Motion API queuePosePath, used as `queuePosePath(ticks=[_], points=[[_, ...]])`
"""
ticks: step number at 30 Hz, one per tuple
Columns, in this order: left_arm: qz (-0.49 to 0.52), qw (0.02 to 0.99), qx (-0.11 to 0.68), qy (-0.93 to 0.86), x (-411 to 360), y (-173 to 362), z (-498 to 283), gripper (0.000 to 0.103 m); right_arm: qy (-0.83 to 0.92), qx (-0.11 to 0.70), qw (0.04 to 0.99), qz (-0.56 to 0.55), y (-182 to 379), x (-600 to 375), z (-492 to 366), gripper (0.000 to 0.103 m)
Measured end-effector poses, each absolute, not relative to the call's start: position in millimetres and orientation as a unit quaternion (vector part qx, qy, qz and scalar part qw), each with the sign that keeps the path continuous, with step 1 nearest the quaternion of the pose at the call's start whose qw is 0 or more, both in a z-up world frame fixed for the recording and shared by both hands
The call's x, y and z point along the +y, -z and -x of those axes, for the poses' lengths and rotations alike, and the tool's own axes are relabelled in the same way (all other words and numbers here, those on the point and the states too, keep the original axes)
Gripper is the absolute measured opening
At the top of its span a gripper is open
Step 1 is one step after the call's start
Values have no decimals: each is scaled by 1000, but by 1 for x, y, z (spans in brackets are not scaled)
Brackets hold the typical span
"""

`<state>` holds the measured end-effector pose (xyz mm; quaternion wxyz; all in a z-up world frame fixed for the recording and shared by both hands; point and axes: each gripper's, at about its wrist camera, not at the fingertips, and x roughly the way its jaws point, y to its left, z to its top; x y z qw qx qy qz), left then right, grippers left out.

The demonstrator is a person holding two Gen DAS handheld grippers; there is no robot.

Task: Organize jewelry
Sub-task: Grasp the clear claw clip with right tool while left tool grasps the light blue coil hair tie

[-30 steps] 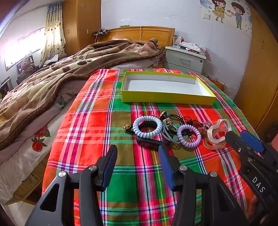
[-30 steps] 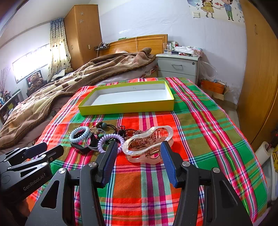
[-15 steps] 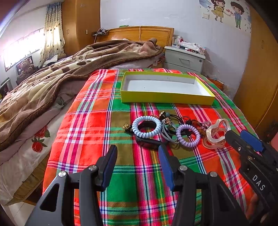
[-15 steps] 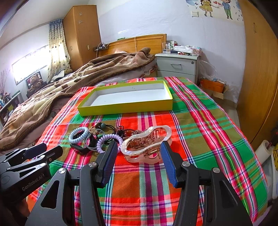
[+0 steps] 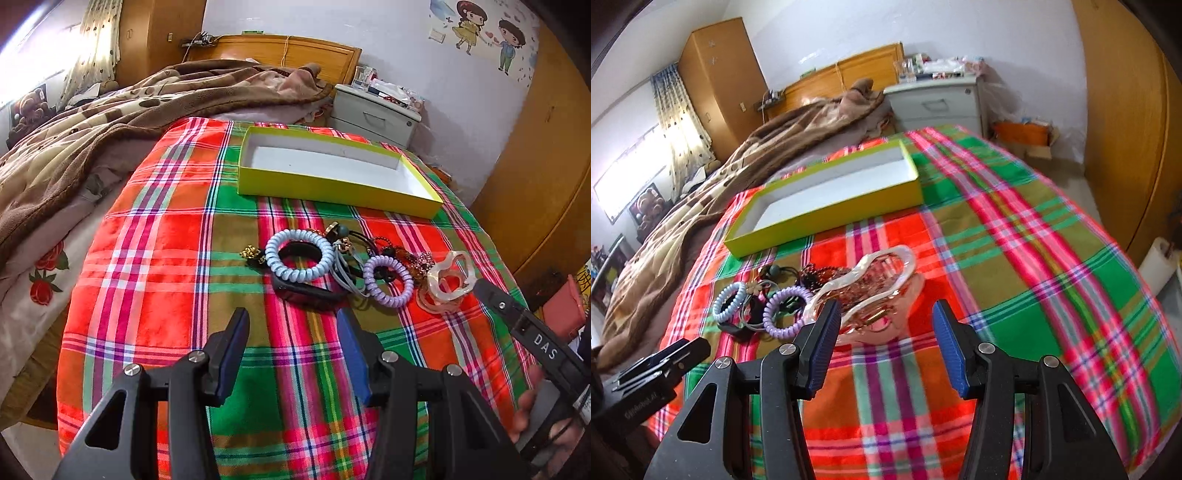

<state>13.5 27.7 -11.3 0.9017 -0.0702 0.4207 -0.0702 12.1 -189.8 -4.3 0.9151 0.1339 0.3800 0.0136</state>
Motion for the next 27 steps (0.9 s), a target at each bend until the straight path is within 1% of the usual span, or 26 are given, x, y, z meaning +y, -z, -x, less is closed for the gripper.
queuePosePath(ticks=[7, 13, 17, 18, 19, 20, 21, 22, 25, 27], points=[[78, 894, 435, 81, 36, 15, -23, 51, -8, 415, 898, -144, 18, -187, -31, 52], [100, 882, 452, 90, 46, 18, -34, 51, 35, 428, 899, -89, 16, -194, -36, 52], [96, 881, 456, 86, 50, 17, -42, 51, 58, 430, 899, -55, 15, -202, -41, 51], [99, 879, 458, 90, 51, 17, -45, 51, 54, 431, 899, -51, 15, -203, -41, 46], [102, 878, 458, 88, 53, 16, -48, 51, 50, 434, 898, -48, 16, -204, -43, 38], [101, 879, 458, 84, 55, 15, -50, 51, 48, 440, 896, -41, 18, -204, -43, 32], [95, 880, 458, 83, 55, 13, -54, 51, 45, 441, 895, -38, 18, -204, -44, 23], [91, 879, 460, 83, 55, 13, -57, 51, 39, 441, 896, -34, 19, -203, -44, 18], [99, 871, 471, 95, 57, 13, -69, 51, 32, 439, 897, -33, 18, -202, -45, 15], [81, 875, 469, 94, 54, 11, -74, 51, 29, 436, 899, -27, 18, -201, -45, 14]])
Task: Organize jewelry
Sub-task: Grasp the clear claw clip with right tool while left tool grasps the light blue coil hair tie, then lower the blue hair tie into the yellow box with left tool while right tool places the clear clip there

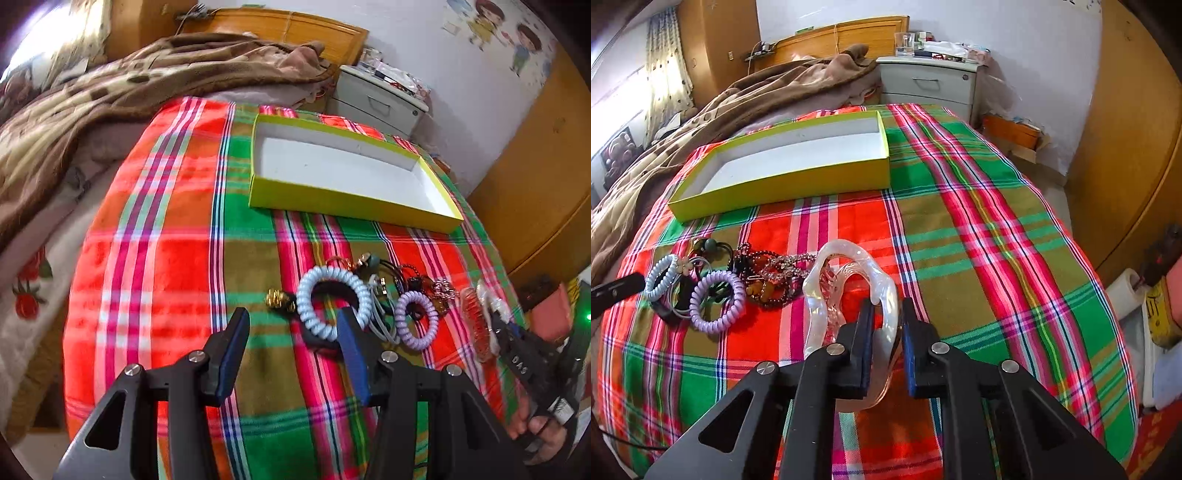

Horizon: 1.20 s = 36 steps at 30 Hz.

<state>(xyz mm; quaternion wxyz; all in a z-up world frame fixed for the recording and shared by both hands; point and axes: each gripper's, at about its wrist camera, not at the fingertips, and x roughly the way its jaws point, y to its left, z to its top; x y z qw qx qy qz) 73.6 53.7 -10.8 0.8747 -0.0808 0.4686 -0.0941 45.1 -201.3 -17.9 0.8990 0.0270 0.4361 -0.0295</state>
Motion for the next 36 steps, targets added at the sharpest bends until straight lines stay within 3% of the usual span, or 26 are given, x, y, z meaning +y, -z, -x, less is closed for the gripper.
queuePosePath(ticks=[11, 21, 29, 31, 36], points=[[-22, 875, 471, 109, 33, 10, -100, 46, 19, 409, 911, -36, 3, -203, -48, 13], [-20, 854, 501, 142, 23, 23, -111, 45, 20, 411, 910, -46, 2, -208, -59, 13], [2, 856, 496, 147, 31, 17, -112, 21, 16, 410, 911, -48, 2, -205, -62, 13], [7, 856, 495, 148, 32, 15, -113, 10, 15, 409, 911, -48, 1, -204, -62, 13], [17, 858, 493, 142, 34, 13, -114, 10, 16, 404, 913, -48, -2, -205, -62, 13]])
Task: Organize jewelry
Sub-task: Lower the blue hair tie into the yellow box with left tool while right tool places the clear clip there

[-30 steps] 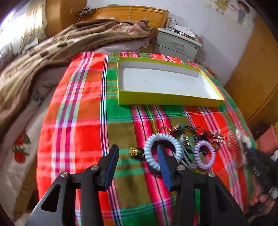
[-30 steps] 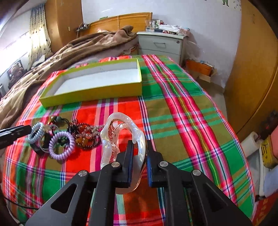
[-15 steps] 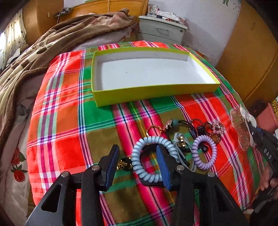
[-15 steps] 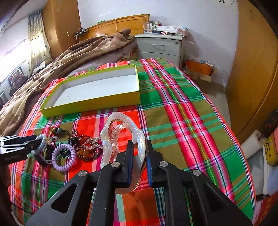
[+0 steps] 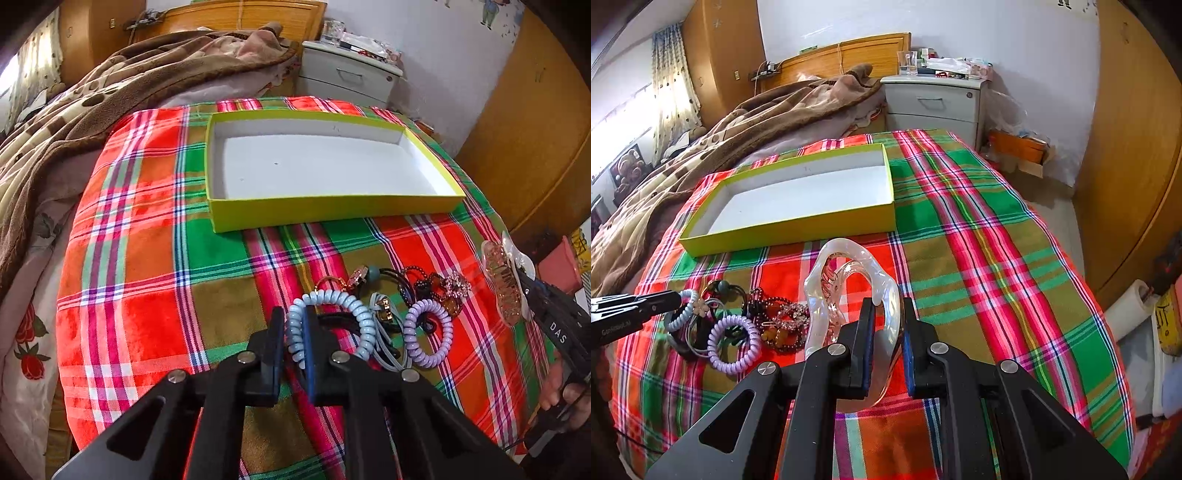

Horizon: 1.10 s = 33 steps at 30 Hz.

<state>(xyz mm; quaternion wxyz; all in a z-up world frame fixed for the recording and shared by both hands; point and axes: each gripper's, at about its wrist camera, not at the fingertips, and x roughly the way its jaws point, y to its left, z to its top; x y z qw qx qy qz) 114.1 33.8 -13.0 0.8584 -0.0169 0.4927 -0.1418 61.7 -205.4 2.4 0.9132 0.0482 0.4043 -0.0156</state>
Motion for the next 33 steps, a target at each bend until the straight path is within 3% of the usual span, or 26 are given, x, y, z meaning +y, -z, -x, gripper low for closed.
queuePosePath(ticks=[17, 33], points=[[52, 880, 454, 132, 48, -20, -120, 10, 8, 373, 927, -36, -28, -203, -77, 14], [73, 890, 433, 124, 46, -44, -184, 10, -24, 380, 924, -24, -42, -204, -156, 13]])
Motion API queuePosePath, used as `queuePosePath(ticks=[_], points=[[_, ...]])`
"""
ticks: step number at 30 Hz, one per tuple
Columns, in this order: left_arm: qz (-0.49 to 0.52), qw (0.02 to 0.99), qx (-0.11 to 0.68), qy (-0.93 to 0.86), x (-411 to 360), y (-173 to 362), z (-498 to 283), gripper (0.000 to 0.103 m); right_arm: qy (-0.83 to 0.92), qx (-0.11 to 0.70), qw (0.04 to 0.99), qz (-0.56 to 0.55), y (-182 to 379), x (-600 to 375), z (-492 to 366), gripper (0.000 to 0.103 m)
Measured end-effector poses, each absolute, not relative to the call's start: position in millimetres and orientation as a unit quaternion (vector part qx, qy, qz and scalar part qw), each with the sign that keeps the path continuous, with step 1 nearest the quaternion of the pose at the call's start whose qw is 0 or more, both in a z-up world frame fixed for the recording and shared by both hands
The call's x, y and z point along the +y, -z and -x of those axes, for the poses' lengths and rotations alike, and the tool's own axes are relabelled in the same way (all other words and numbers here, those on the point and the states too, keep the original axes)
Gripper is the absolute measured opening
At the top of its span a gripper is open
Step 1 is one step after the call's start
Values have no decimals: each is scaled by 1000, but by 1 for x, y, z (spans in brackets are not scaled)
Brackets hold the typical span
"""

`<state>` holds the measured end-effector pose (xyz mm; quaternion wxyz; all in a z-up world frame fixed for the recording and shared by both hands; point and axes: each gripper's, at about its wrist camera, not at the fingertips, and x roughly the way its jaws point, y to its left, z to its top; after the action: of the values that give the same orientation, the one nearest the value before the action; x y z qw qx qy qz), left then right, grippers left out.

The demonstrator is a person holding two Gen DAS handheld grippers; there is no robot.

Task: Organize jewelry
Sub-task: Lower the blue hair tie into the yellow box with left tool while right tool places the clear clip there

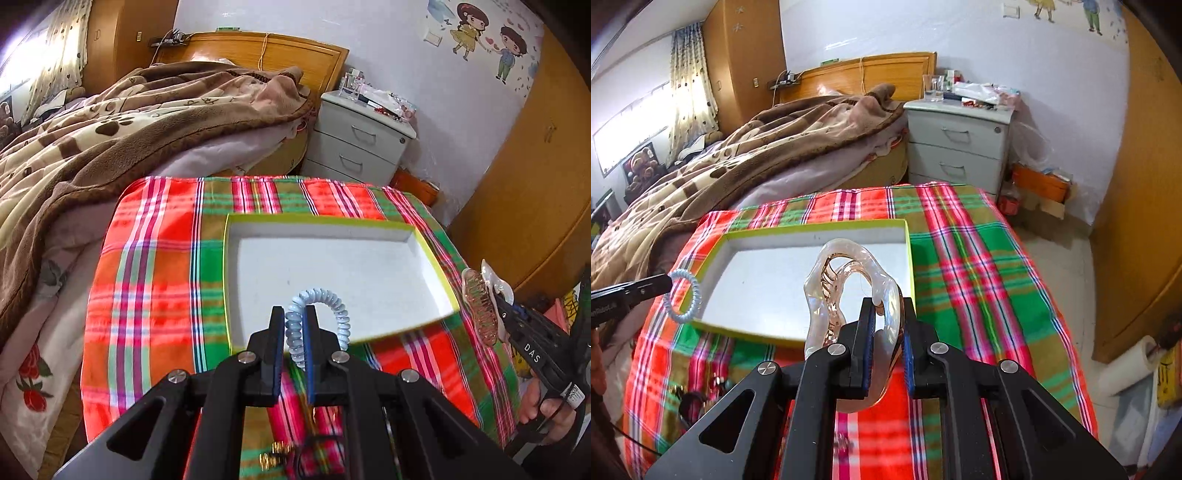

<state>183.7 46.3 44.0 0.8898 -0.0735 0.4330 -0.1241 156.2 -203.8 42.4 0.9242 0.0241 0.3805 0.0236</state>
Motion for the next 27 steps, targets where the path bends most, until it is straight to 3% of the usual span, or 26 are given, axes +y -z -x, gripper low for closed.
queuePosePath(ticks=[27], points=[[78, 863, 490, 102, 37, 13, -301, 10, -19, 456, 889, 21, 10, -186, -269, 13]])
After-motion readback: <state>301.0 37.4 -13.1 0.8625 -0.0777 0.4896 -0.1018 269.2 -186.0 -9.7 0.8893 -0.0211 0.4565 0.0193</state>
